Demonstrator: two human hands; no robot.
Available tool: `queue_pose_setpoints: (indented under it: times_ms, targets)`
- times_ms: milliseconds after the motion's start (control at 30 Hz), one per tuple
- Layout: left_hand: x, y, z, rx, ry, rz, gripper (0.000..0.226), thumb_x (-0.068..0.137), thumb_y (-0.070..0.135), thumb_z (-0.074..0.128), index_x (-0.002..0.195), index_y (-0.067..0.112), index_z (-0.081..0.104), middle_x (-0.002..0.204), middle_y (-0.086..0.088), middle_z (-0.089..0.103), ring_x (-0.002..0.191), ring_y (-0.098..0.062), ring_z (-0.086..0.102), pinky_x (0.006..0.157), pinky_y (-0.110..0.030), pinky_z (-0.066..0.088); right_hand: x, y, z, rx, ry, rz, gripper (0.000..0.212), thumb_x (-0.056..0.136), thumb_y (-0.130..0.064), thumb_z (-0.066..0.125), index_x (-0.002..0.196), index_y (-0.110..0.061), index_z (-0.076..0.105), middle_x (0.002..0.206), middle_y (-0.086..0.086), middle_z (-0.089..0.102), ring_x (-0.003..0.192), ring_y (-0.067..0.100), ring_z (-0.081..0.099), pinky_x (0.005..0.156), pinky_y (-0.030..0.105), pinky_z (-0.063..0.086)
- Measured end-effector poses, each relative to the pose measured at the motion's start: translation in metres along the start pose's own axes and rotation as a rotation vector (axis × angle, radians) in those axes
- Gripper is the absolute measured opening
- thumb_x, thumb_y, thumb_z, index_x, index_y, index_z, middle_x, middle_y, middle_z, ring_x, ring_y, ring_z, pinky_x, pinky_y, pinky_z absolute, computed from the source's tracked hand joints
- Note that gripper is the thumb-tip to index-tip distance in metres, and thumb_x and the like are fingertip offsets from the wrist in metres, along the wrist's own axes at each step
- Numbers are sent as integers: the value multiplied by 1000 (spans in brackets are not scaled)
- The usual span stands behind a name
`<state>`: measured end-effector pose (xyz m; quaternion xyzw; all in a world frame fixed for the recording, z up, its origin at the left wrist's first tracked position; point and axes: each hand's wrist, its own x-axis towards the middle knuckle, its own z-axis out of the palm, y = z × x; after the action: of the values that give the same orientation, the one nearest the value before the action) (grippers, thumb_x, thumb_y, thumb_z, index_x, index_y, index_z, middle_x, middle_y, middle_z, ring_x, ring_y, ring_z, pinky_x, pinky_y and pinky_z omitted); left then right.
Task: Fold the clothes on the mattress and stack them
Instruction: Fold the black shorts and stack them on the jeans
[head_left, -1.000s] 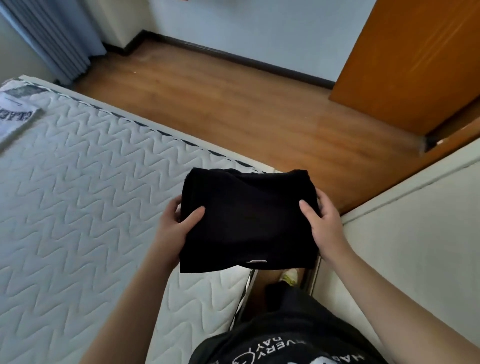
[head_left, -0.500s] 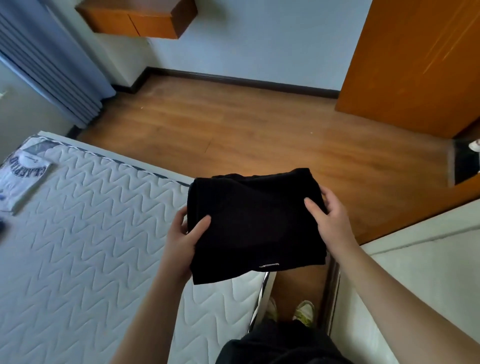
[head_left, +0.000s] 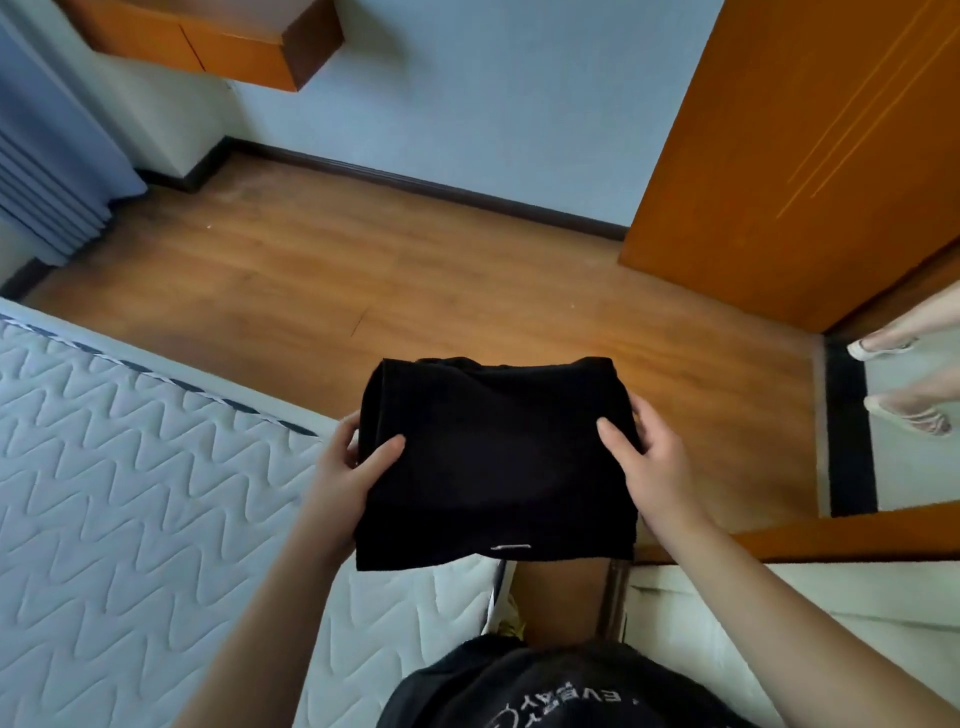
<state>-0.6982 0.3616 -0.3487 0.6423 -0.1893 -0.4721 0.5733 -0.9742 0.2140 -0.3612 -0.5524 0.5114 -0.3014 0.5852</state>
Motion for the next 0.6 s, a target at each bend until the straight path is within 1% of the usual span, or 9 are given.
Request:
queue_pose_setpoints:
  times_ms: [100,133,200,233,267,367,500,567,600]
  targets:
    - [22,10,13,-8,-8,-2,28,87,25,71,114,29,62,105,-4,72,94,-24,71,69,-30,58,23,-8,-5,-8,44,10,45,92,-38,64,134,-41,51,123,-21,63,112,3,61,95,37,54]
    - [29,13,16,-10,-8,2,28,87,26,71,114,29,61,105,-3,72,94,-24,71,69,-30,58,32,-11,-6,-8,42,13,42,92,-38,65,131,-45,52,121,-23,63,110,1,62,94,36,55]
    - [43,16,21,-19,-2,-2,29,87,27,71,115,28,61,105,-4,72,94,-24,71,69,-29,58,51,-17,-8,-11,24,10,36,91,-37,66,118,-58,54,115,-30,63,105,-4,62,91,31,56]
    - [51,18,24,-28,5,-2,30,87,27,71,115,27,61,105,-4,72,94,-24,71,69,-29,57,62,-20,-9,-10,13,0,37,91,-36,66,113,-63,53,114,-31,63,105,-5,63,91,30,56]
    - [59,19,28,-35,13,0,31,87,26,71,116,25,60,106,-5,72,95,-24,71,70,-29,57,74,-23,-9,-6,9,-7,38,91,-35,66,113,-63,53,116,-29,64,106,-3,63,91,30,56]
    - [82,22,40,-53,51,-1,31,88,26,70,117,24,60,108,-4,72,97,-24,71,71,-29,58,113,-27,-12,-9,-10,-11,41,91,-36,66,128,-48,53,124,-18,64,113,6,62,94,36,54]
    - [122,31,59,-77,115,-29,36,85,30,74,119,26,60,111,-2,72,98,-22,70,70,-26,57,176,-33,-15,-48,-80,14,44,89,-45,65,130,-51,50,128,-21,60,116,6,59,98,39,52]
    - [146,34,70,-88,142,-52,41,82,34,76,120,28,60,114,-2,71,101,-23,70,74,-29,57,214,-36,-17,-48,-118,27,47,89,-47,65,132,-50,49,130,-19,58,118,6,58,101,43,50]
    - [158,36,76,-93,160,-69,44,81,36,77,121,28,60,115,-3,70,103,-23,69,75,-31,57,234,-38,-18,-44,-142,32,45,89,-47,65,130,-53,49,131,-19,58,119,7,58,101,44,50]
